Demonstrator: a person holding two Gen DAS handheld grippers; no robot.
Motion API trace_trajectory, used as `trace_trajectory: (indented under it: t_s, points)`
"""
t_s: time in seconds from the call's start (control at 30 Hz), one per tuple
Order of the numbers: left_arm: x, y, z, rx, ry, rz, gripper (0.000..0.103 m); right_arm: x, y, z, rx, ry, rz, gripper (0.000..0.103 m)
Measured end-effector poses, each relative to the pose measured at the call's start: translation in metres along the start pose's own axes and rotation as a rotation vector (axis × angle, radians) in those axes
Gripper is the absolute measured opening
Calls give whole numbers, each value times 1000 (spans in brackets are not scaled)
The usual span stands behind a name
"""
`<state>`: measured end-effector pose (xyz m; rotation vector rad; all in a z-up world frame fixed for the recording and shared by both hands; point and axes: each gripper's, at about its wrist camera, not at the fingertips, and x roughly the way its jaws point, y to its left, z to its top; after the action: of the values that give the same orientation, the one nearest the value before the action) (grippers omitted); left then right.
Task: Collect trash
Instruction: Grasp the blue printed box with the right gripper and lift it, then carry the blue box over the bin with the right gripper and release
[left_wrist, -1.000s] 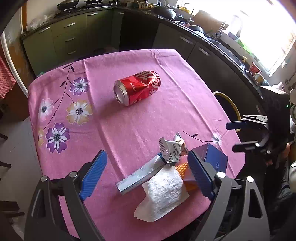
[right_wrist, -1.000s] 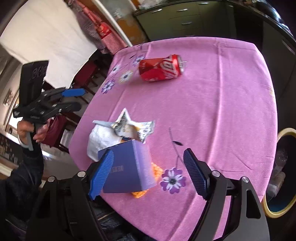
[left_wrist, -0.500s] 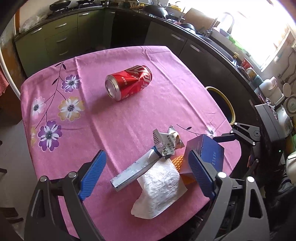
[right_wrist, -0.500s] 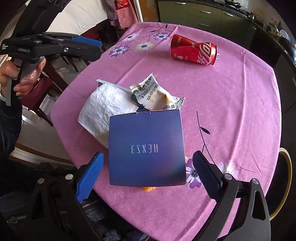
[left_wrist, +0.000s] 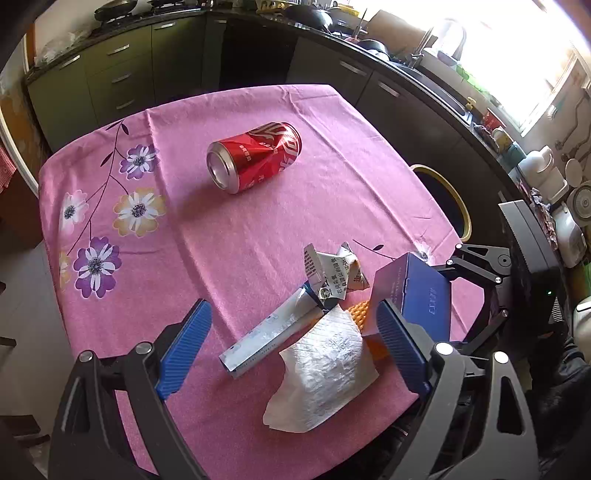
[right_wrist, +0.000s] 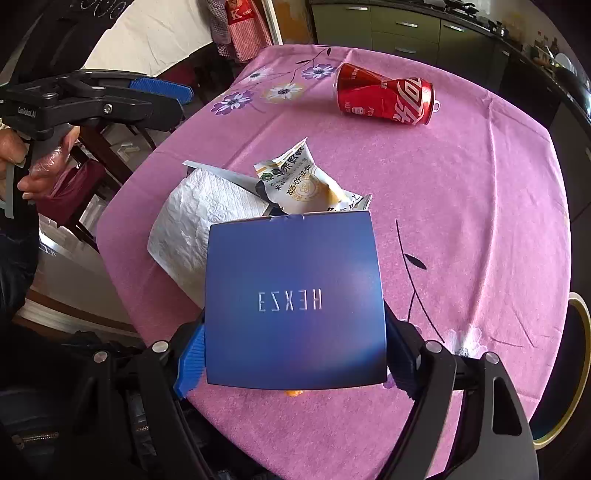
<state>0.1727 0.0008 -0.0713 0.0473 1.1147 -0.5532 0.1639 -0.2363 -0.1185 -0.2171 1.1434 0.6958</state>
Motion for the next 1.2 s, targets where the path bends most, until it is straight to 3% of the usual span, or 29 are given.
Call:
trace_trajectory:
  t_s: [0.23,0.37,0.47,0.57,0.73,0.97,1.1,1.2]
  points:
    - [1,-4,1,16,2,-4,86,-22,-10,-6,51,-61,13,79]
    - [4,-4,3,18,10,3,86,-53,-34,-14,127,-140,3,79]
    - [5,-5,3,24,14,6,86,-85,-72,-26,238,-212,-68,79]
    - [6,-7,5,29,15,6,87,-108,-129,-44,389,-249,-198,79]
    - [10,-12,7,40,21,2,87,-103,-225,-85,621,-167,-397,79]
    - [14,-18,10,55,36,10,87,-60,-302,-122,786,-58,-445,79]
    - [18,-21,10,65,52,16,87,-44,-323,-128,816,-45,-438,81]
    - [21,-25,13,82,58,15,88,-49,-329,-134,840,-67,-482,88]
